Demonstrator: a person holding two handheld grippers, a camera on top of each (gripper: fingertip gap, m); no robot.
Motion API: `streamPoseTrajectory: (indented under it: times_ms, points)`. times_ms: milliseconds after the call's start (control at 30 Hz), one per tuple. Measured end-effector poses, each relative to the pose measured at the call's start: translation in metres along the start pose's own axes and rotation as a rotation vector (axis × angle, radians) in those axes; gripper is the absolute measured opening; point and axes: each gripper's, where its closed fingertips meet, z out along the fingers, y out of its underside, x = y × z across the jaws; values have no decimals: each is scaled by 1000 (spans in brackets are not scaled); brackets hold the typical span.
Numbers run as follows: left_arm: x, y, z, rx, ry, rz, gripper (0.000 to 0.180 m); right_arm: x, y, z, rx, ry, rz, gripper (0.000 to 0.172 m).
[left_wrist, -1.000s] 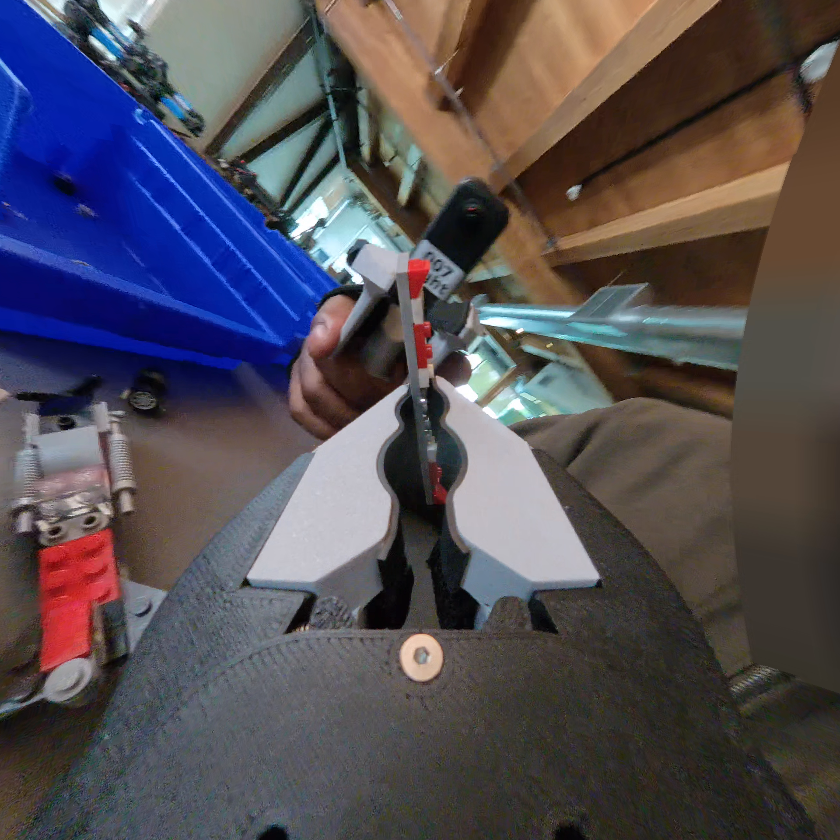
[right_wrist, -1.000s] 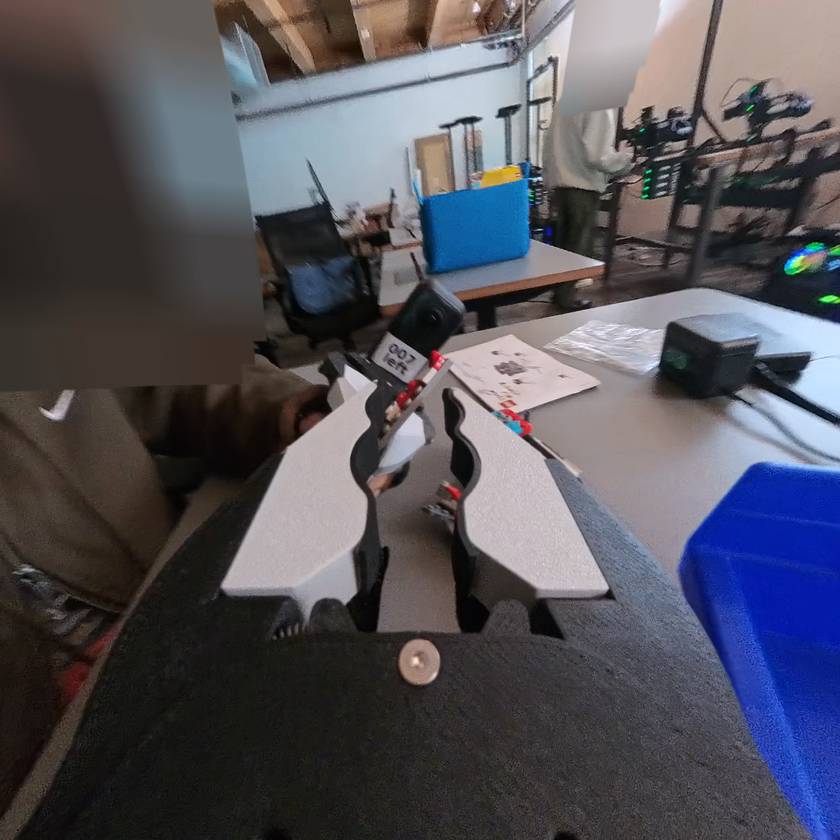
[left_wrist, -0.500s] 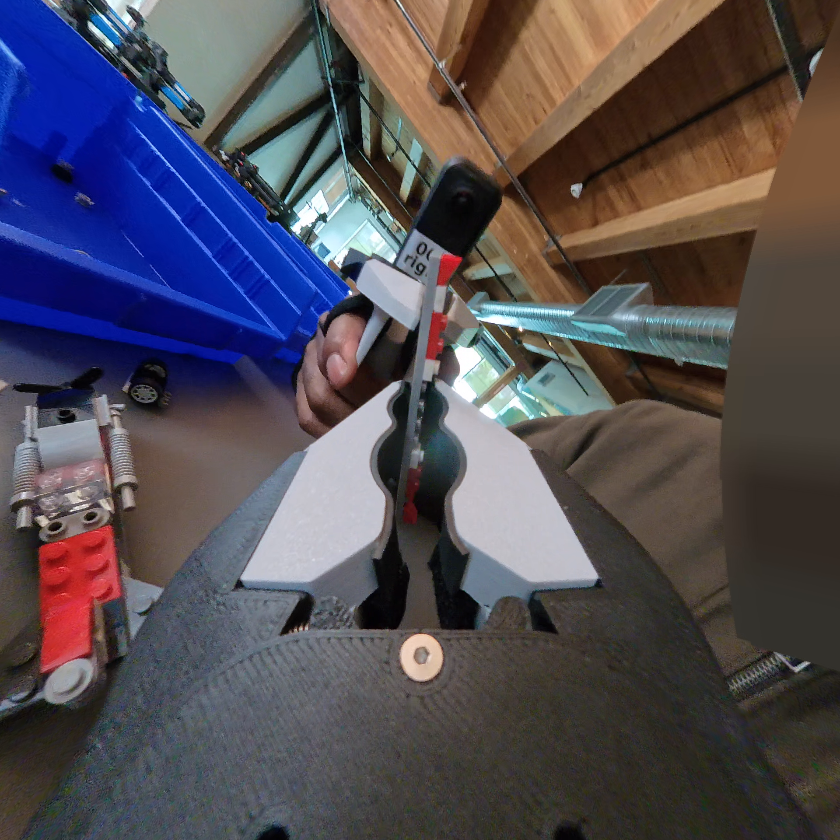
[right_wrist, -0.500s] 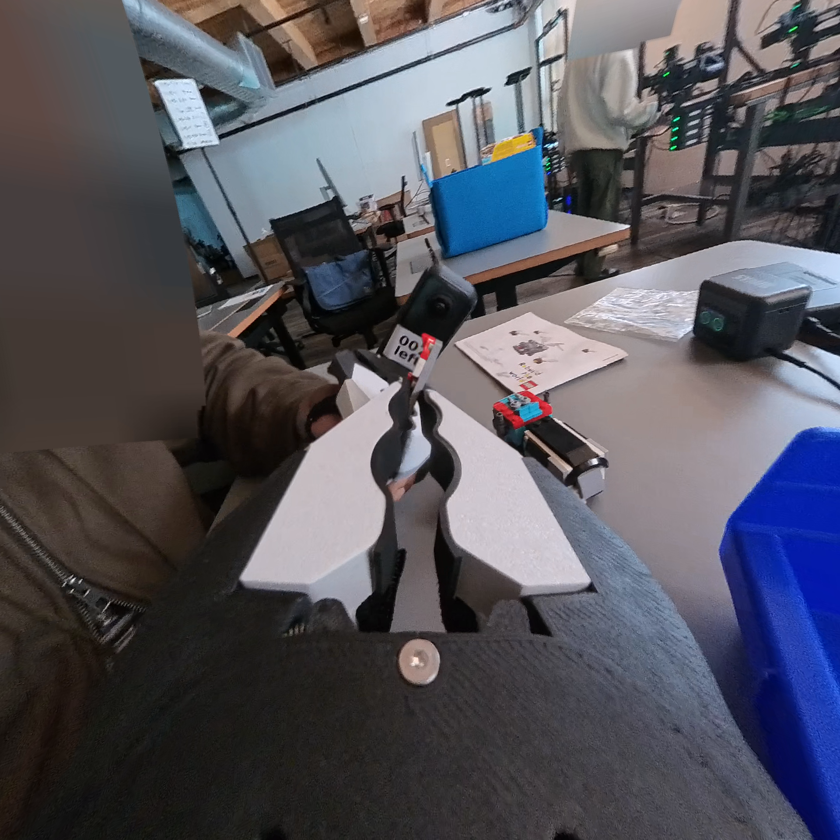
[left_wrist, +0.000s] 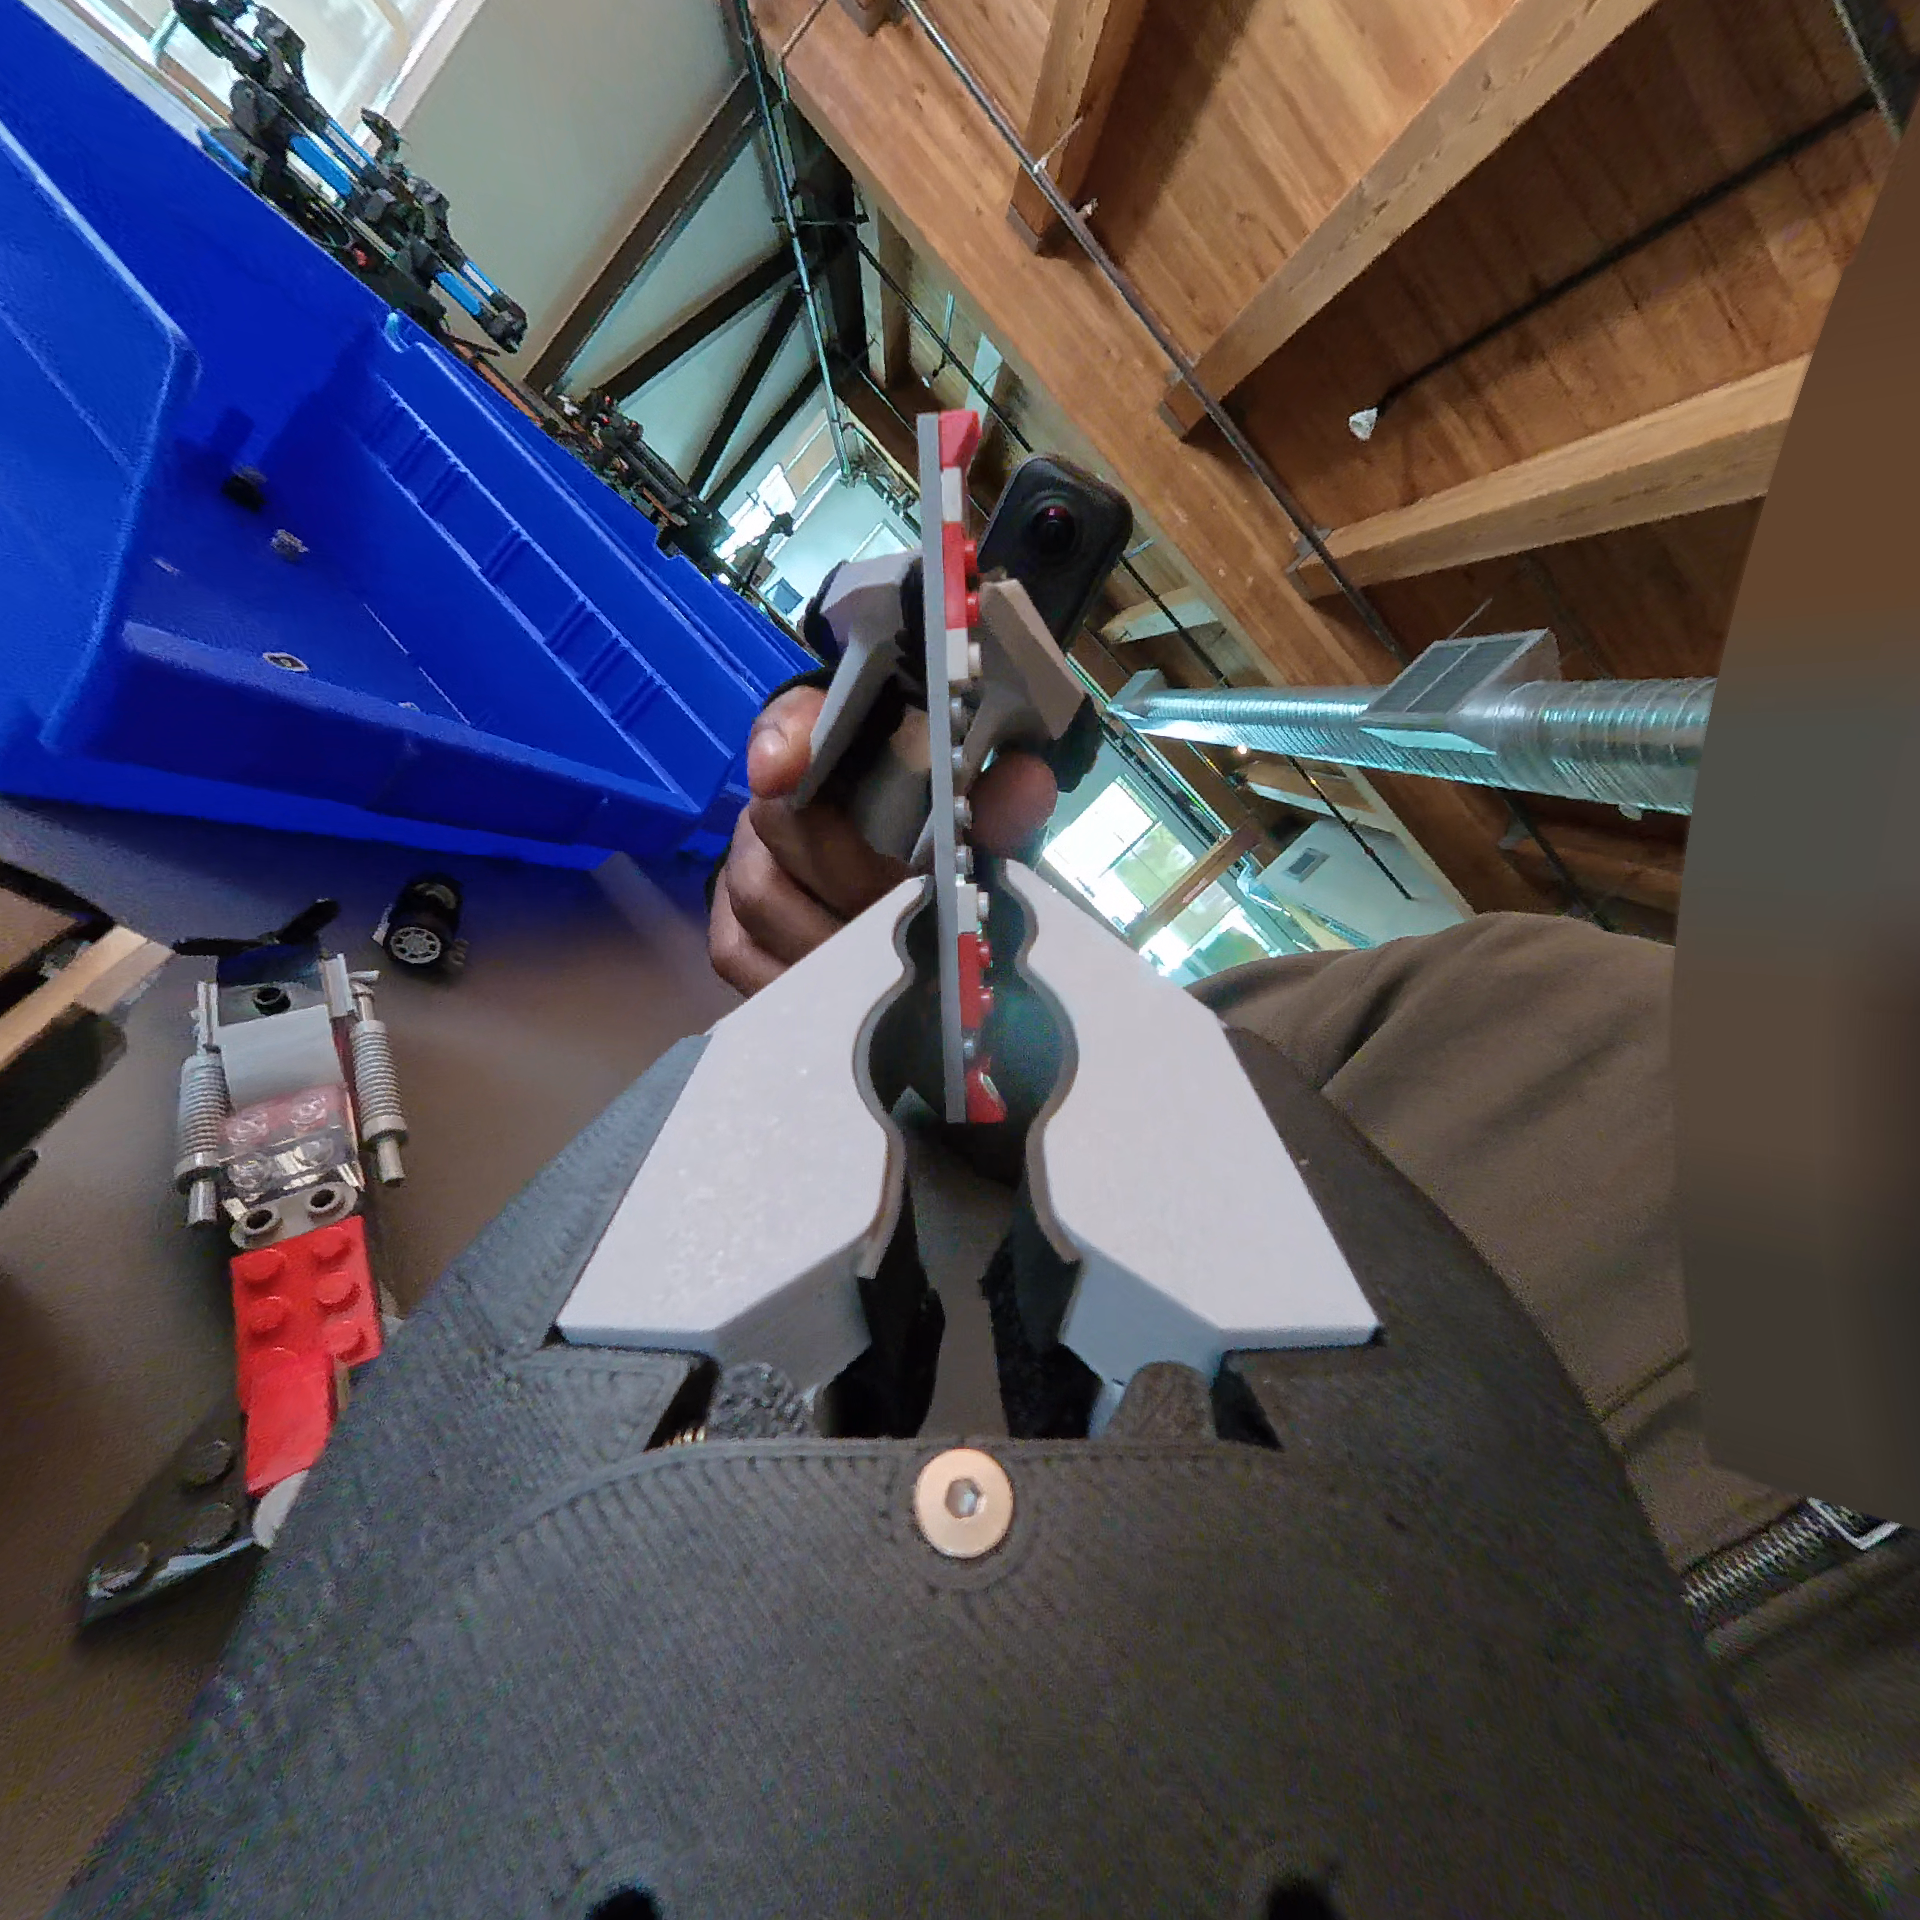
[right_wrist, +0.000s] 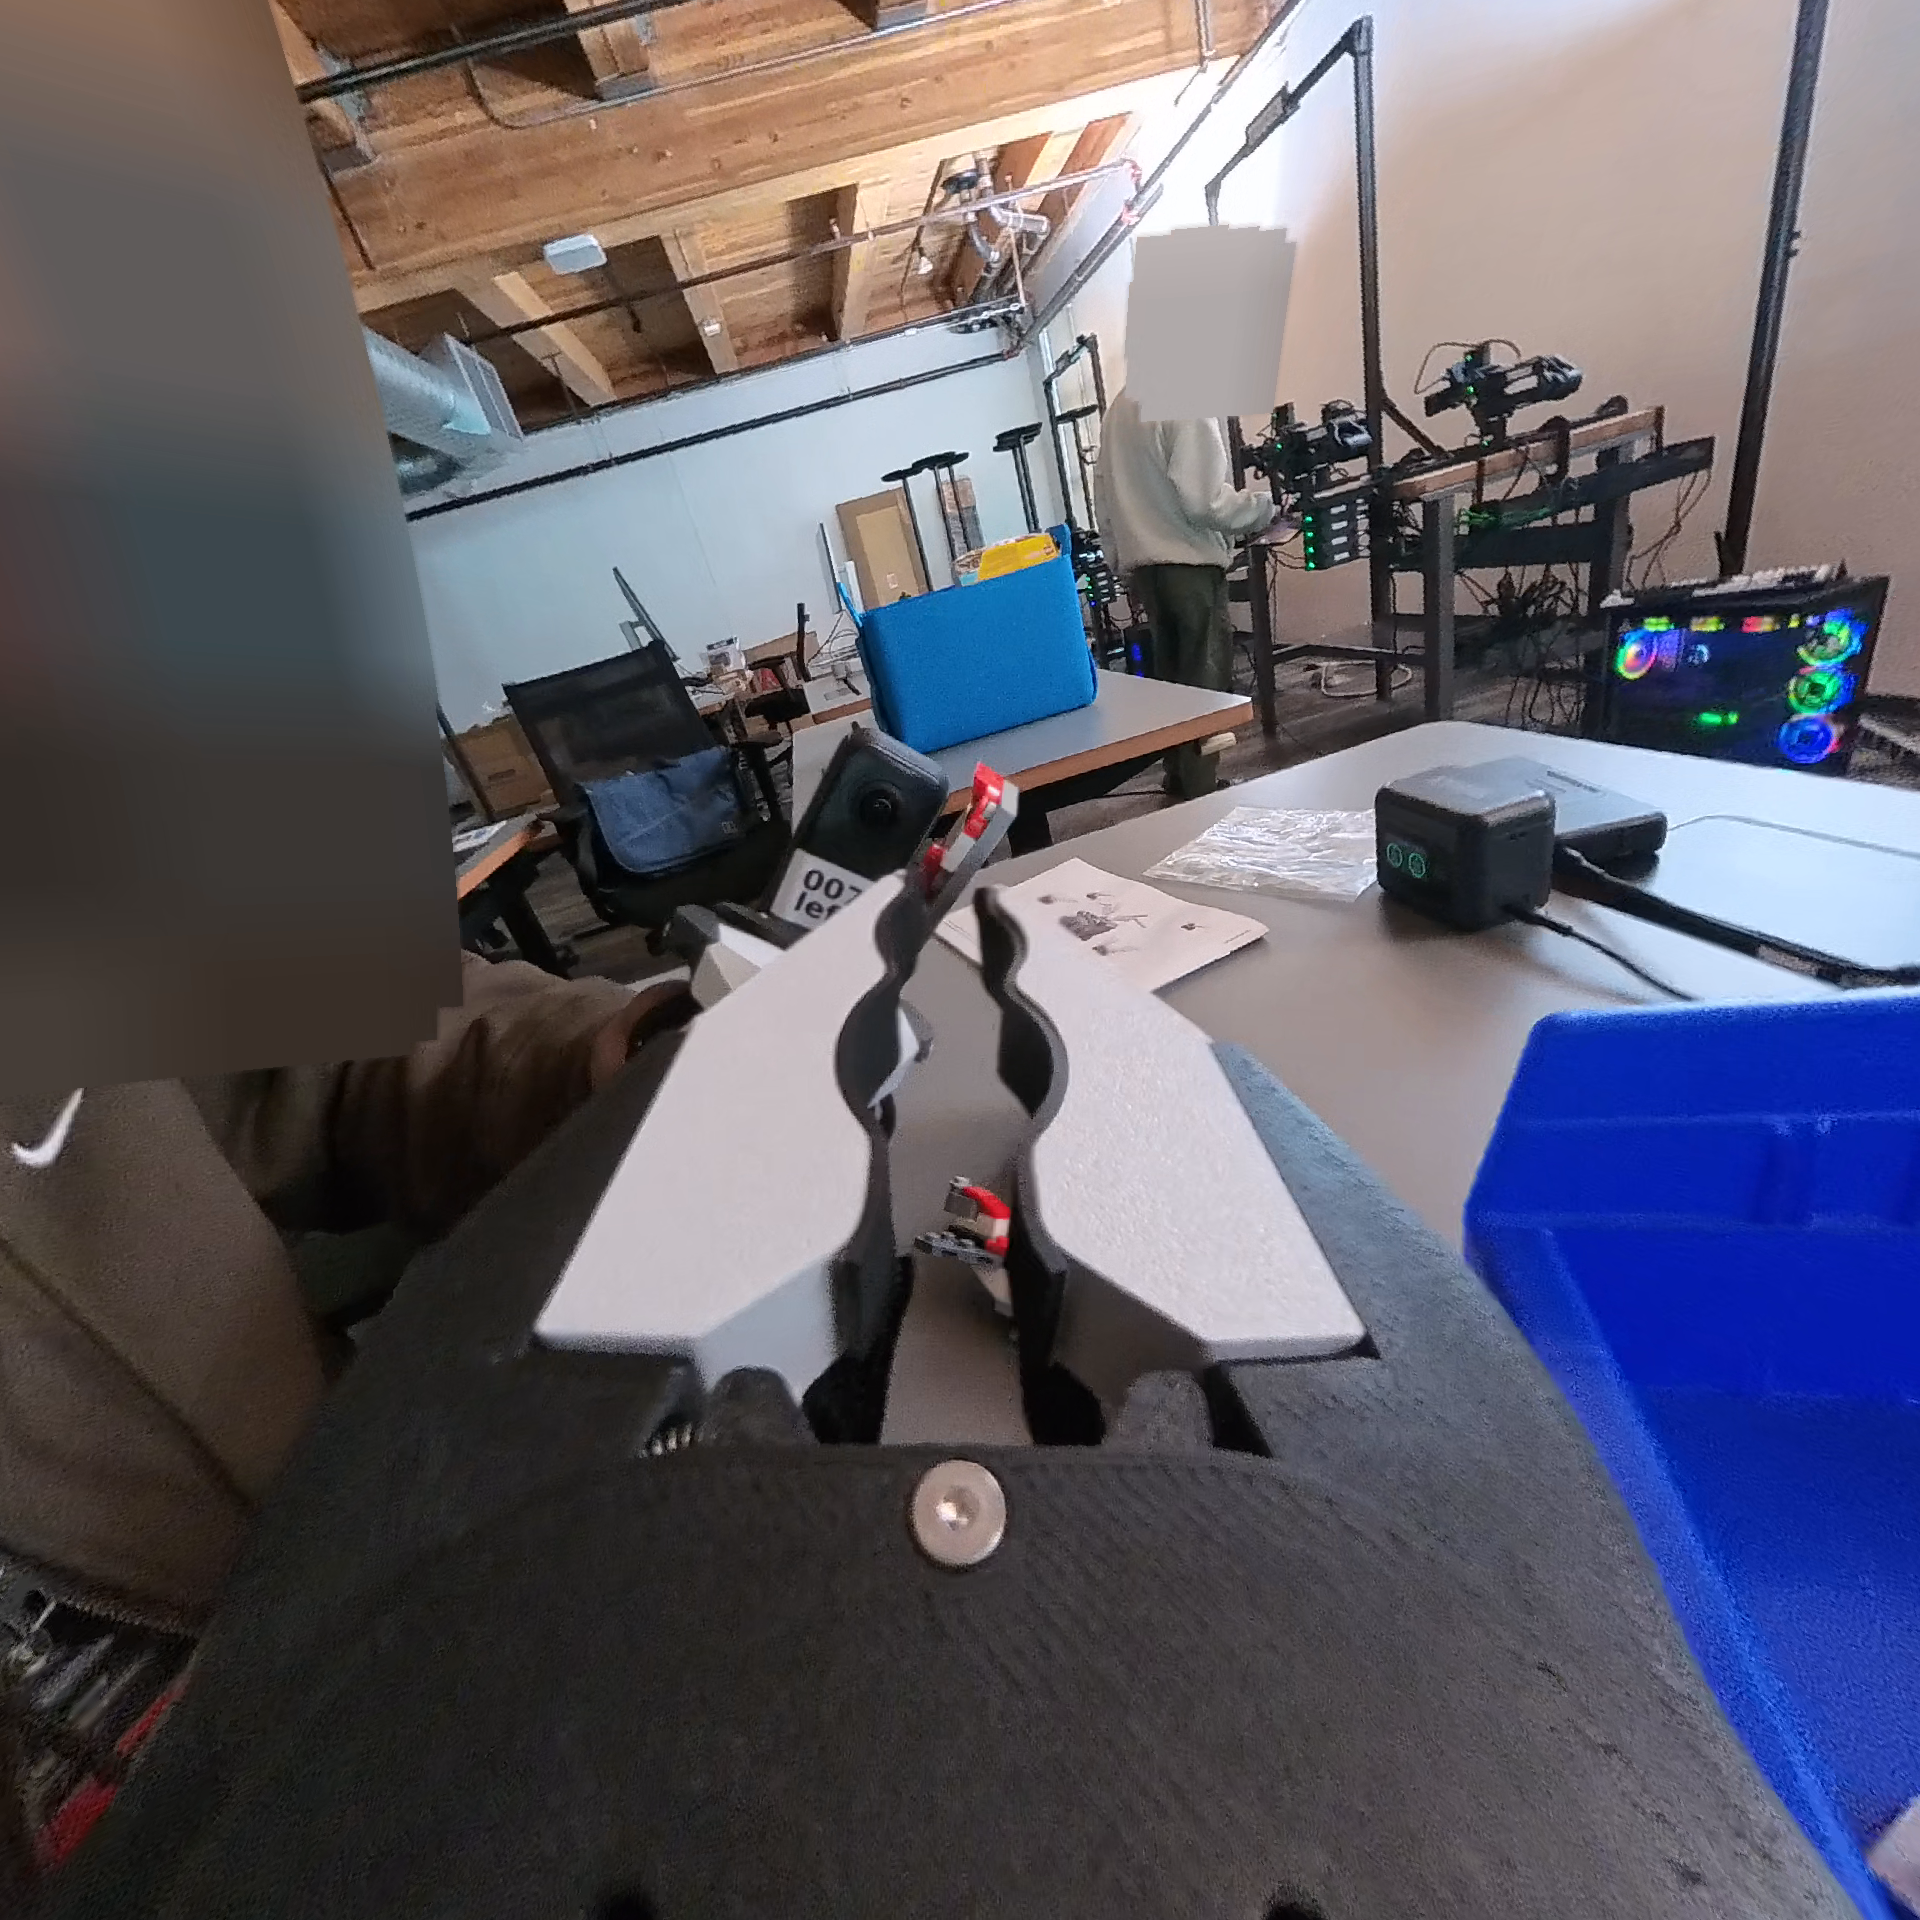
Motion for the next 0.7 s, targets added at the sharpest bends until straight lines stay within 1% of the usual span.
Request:
streamPoseTrajectory:
  times_ms: [67, 167, 267, 367, 533, 633, 700]
  points:
    - [2, -2, -2, -15, 15, -8, 9, -3, -6, -4, -5, -26, -35, 28]
    - [7, 6, -1, -102, 65, -40, 10, -10, -11, -10, -55, -82, -74, 52]
    - [9, 20, -1, -214, 77, -45, 9, -19, -9, -16, -135, -122, -155, 61]
    - [10, 34, -3, -324, 68, -45, 9, -26, 2, -24, -247, -146, -287, 62]
    - [7, 45, -8, -426, 40, -53, 9, -29, 32, -39, -453, -151, -561, 64]
    - [4, 53, -12, -486, 26, -63, 9, -27, 46, -43, -530, -151, -673, 63]
    - [2, 60, -14, -524, 16, -63, 9, -27, 50, -45, -544, -151, -729, 64]
